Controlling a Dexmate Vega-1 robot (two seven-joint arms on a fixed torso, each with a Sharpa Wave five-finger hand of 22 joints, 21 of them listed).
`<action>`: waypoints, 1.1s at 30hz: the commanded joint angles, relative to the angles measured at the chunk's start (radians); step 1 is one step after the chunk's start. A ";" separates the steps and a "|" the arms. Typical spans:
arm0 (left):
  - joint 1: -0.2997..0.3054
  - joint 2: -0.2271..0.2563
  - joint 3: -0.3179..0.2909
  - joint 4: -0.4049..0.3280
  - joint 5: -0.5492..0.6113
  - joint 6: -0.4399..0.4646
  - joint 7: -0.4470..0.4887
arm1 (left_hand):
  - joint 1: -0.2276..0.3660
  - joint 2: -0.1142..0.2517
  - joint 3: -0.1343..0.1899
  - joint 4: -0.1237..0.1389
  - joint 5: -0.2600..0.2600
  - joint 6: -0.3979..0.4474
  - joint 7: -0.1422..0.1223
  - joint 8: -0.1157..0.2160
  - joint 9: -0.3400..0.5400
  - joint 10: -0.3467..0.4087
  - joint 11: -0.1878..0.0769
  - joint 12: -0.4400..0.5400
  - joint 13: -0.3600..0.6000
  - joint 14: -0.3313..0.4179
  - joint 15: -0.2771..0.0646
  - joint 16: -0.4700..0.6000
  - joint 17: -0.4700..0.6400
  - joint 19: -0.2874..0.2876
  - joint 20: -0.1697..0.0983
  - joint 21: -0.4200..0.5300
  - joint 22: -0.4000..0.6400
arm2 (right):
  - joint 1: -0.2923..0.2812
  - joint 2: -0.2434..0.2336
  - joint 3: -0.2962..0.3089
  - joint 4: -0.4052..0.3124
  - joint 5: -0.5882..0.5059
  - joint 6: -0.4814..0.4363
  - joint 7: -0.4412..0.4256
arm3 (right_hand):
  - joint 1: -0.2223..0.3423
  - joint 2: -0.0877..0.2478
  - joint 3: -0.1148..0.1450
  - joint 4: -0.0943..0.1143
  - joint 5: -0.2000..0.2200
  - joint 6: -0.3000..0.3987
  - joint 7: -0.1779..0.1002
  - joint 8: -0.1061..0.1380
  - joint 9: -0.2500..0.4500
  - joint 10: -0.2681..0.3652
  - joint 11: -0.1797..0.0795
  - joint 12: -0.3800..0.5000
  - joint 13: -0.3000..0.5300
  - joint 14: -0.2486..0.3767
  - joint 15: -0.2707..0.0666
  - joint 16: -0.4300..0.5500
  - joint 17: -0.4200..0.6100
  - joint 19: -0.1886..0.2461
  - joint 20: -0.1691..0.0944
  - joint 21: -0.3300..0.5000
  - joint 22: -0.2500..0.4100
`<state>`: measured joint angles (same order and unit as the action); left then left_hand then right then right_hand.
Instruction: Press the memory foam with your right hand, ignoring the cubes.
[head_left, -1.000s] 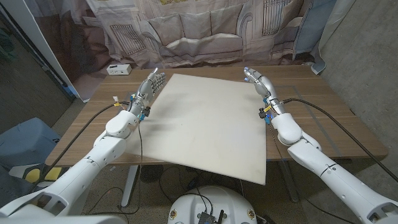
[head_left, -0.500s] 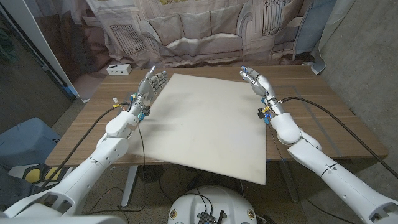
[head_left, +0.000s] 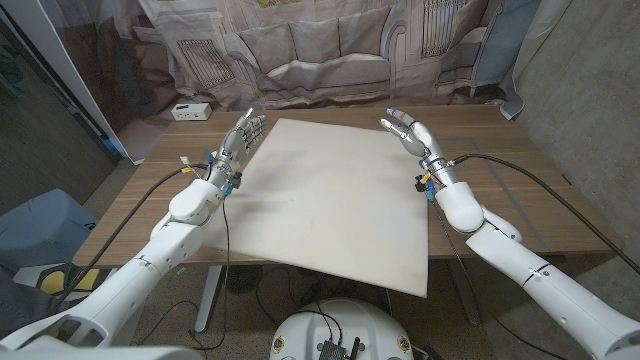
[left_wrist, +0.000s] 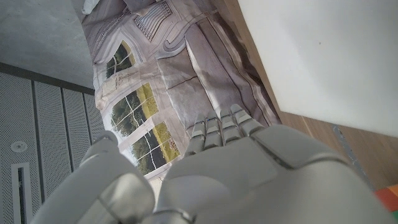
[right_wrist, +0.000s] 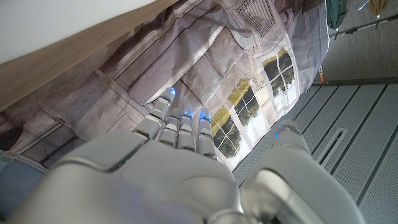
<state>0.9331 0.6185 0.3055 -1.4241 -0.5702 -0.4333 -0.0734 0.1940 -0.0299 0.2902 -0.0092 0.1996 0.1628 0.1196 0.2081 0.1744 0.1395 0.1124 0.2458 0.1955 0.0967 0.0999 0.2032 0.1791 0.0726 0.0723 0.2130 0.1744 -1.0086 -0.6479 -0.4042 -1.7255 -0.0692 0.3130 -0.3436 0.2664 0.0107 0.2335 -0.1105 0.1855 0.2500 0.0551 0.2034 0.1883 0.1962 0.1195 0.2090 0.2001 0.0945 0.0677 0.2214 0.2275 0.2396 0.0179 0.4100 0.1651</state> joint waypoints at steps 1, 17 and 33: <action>0.033 0.034 0.007 -0.070 0.080 0.026 0.094 | 0.009 0.009 0.002 -0.004 -0.002 0.000 -0.002 -0.004 0.004 0.007 0.001 -0.004 0.000 -0.003 0.002 -0.004 0.001 -0.001 0.003 -0.005 0.003 | -0.012 -0.032 -0.012 -0.066 -0.132 -0.106 -0.042 | 0.009 0.000 -0.002 -0.007 0.007 -0.001 0.000 -0.002 0.004 0.002 -0.004 -0.002 -0.001 -0.001 -0.006 -0.001 0.002 0.010 -0.001 -0.003 0.002; 0.042 0.035 0.013 -0.079 0.077 0.029 0.094 | 0.013 0.013 0.004 -0.007 -0.003 -0.001 0.000 -0.008 0.004 0.004 0.000 -0.009 0.000 -0.010 0.004 -0.009 0.001 -0.011 -0.001 -0.011 0.003 | -0.003 -0.052 -0.049 -0.110 -0.258 -0.199 -0.071 | 0.009 0.004 -0.003 -0.007 0.007 -0.013 0.002 -0.007 0.004 -0.008 -0.001 -0.007 -0.001 -0.010 -0.007 -0.005 0.000 0.006 -0.004 -0.015 0.002; 0.043 0.038 0.013 -0.083 0.080 0.029 0.097 | 0.016 0.016 0.005 -0.011 -0.004 0.000 -0.001 -0.010 0.004 0.006 -0.002 -0.011 0.000 -0.011 0.003 -0.011 0.001 -0.014 -0.001 -0.013 0.003 | 0.033 -0.064 -0.105 -0.129 -0.376 -0.277 -0.077 | 0.006 0.004 -0.007 -0.009 0.008 -0.031 -0.017 -0.012 0.004 -0.015 -0.020 -0.009 -0.002 -0.011 -0.022 -0.005 -0.003 0.006 -0.008 -0.032 0.002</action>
<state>0.9720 0.6539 0.3194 -1.5005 -0.4944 -0.4042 0.0168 0.2044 -0.0196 0.2920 -0.0160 0.1998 0.1626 0.1197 0.1995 0.1744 0.1395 0.1124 0.2388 0.1956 0.0890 0.0996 0.1960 0.1791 0.0657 0.0719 0.2014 0.1744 -0.9973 -0.7048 -0.4758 -1.8436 -0.3646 0.0874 -0.4149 0.2664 0.0107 0.2293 -0.1145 0.1855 0.2246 0.0409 0.1919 0.1883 0.1782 0.1016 0.2033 0.1951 0.0817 0.0550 0.2137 0.2228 0.2451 0.0125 0.3792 0.1651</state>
